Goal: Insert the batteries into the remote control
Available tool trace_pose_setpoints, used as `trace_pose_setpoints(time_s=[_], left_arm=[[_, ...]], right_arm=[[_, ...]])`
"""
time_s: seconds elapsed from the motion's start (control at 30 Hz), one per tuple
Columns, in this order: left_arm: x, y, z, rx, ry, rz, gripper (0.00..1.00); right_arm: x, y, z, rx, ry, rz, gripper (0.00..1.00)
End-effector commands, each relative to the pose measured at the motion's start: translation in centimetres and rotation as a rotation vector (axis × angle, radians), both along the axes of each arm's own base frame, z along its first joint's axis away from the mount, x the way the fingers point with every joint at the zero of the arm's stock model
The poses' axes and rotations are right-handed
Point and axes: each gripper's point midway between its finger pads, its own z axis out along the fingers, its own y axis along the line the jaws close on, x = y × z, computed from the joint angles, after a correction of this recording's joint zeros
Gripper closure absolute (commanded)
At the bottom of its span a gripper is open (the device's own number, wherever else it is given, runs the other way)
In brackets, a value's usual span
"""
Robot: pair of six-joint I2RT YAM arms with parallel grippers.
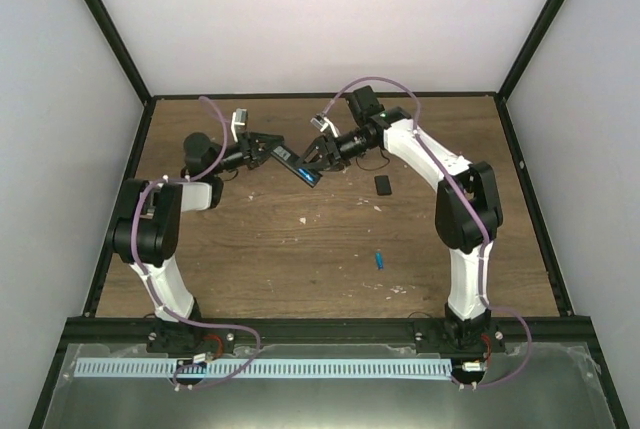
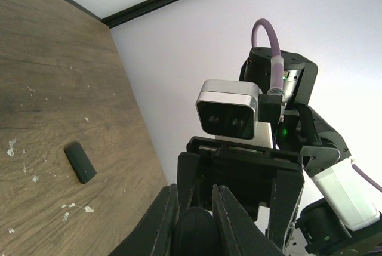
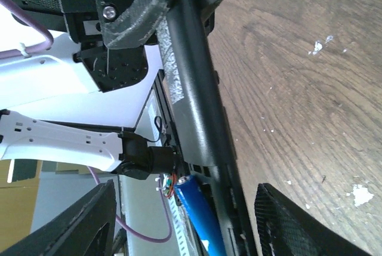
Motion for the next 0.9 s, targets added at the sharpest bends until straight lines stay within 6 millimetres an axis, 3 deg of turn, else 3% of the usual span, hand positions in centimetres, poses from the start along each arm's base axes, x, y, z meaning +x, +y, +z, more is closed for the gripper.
trace_pose_setpoints(time_s=[0.0, 0.87], left_arm=[[-0.6, -0.1, 1.2, -0.003, -0.069, 0.004, 1.0], [-0.2, -0.1, 1.4, 0.002, -0.083, 0.013, 1.0]], right_arm=[[0.2, 0.3, 1.9, 0.06, 0.004, 0.019, 0.43], [0.0, 0.8, 0.9, 0.101, 0.095, 0.064, 0.59]])
